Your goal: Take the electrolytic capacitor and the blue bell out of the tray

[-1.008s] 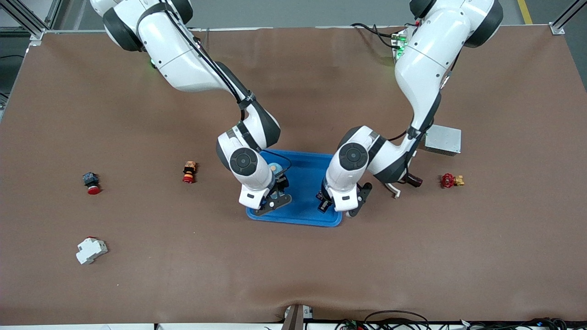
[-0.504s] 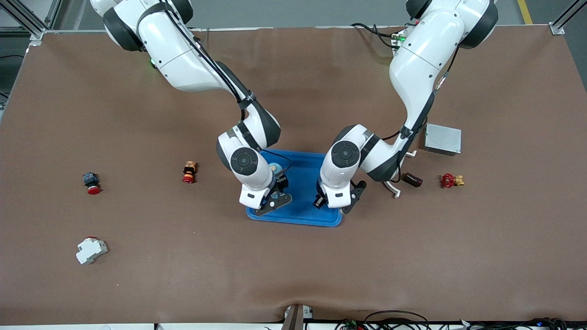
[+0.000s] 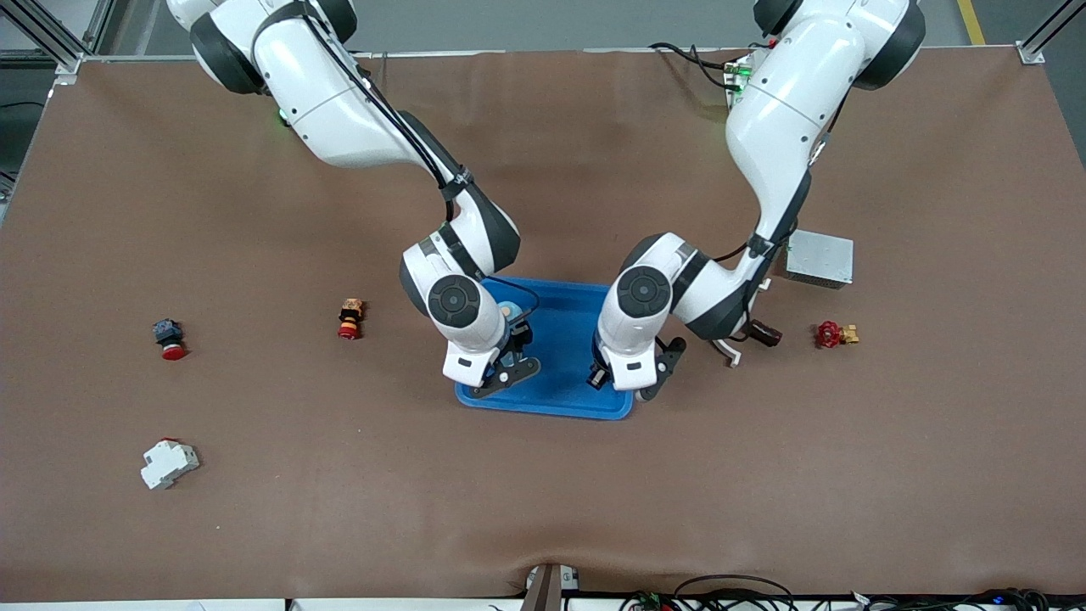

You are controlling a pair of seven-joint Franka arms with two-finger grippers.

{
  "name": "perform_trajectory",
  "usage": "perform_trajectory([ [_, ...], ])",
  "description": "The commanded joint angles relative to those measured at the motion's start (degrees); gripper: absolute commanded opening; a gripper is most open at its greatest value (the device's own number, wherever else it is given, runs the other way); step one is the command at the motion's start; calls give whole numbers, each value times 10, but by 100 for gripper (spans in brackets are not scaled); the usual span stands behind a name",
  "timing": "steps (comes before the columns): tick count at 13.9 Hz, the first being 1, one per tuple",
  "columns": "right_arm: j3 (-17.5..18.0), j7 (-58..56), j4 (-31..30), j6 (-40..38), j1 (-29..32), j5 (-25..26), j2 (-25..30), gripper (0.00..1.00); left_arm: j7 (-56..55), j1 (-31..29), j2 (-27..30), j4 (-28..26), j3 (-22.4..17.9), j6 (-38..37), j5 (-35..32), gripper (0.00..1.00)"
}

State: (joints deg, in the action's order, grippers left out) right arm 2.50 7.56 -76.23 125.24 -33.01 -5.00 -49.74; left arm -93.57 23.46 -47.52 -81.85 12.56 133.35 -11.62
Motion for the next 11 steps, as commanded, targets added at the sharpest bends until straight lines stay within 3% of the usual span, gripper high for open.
perform_trajectory([
  [1,-6,1,13,-53,2,0,38,0,25,-21,51,-3,-1,-51,-9,0],
  [7,-5,-117,-14,-142,56,-3,143,0,204,-99,152,-12,6,-209,0,0],
  [11,-7,-214,-114,-156,106,2,248,0,382,-174,211,-78,5,-252,1,0],
])
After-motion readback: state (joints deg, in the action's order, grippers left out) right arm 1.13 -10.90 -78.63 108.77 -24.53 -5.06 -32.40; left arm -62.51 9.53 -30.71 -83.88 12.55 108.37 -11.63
